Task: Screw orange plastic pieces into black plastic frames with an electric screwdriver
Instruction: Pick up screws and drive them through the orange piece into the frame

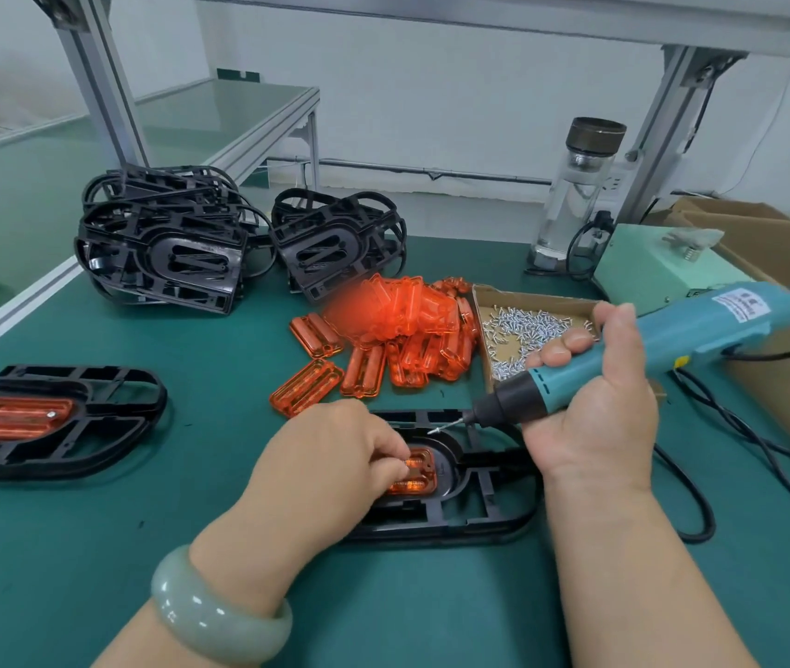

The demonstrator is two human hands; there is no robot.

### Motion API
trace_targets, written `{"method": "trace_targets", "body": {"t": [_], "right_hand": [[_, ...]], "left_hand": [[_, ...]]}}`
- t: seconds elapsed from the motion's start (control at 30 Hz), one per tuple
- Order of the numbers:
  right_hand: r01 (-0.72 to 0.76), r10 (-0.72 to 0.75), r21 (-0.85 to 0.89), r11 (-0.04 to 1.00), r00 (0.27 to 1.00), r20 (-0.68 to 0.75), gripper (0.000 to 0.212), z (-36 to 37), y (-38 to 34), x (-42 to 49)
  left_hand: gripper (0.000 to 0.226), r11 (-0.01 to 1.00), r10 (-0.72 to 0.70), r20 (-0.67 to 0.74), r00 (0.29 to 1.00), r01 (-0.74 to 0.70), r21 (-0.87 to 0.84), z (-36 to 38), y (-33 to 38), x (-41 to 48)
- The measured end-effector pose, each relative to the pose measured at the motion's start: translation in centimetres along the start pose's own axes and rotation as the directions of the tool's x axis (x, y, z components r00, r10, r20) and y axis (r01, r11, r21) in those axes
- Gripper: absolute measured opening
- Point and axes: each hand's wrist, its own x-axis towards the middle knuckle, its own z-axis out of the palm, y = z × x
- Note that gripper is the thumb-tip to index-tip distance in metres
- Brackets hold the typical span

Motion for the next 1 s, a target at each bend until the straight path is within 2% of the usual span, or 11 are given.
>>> {"method": "trace_targets", "body": {"t": [0.13, 0.4, 0.53, 1.0], "right_hand": [[0.042, -0.040, -0.102, 0.994, 0.999, 0.026, 0.016, 0.0, 0.1, 0.0], [0.156, -0.100, -0.277, 0.948, 0.974, 0.203, 0.011, 0.8, 0.0, -0.3], [0.165, -0.079, -0.306, 0.938, 0.958, 0.277, 0.008, 1.2, 0.0, -0.7], [0.203, -0.051, -0.373, 0.905, 0.924, 0.380, 0.011, 1.6, 0.8, -1.5]], "left_hand": [[0.018, 0.993, 0.023, 0.048, 0.999, -0.029, 0.118, 0.5, 0.4, 0.3], [0.017, 0.995, -0.001, 0.056, 0.998, -0.004, 0.099, 0.6, 0.3, 0.4], [0.016, 0.996, 0.001, 0.050, 0.999, -0.005, 0.087, 0.7, 0.2, 0.4], [0.017, 0.996, 0.021, 0.014, 1.000, -0.022, 0.083, 1.0, 0.0, 0.5]]}}
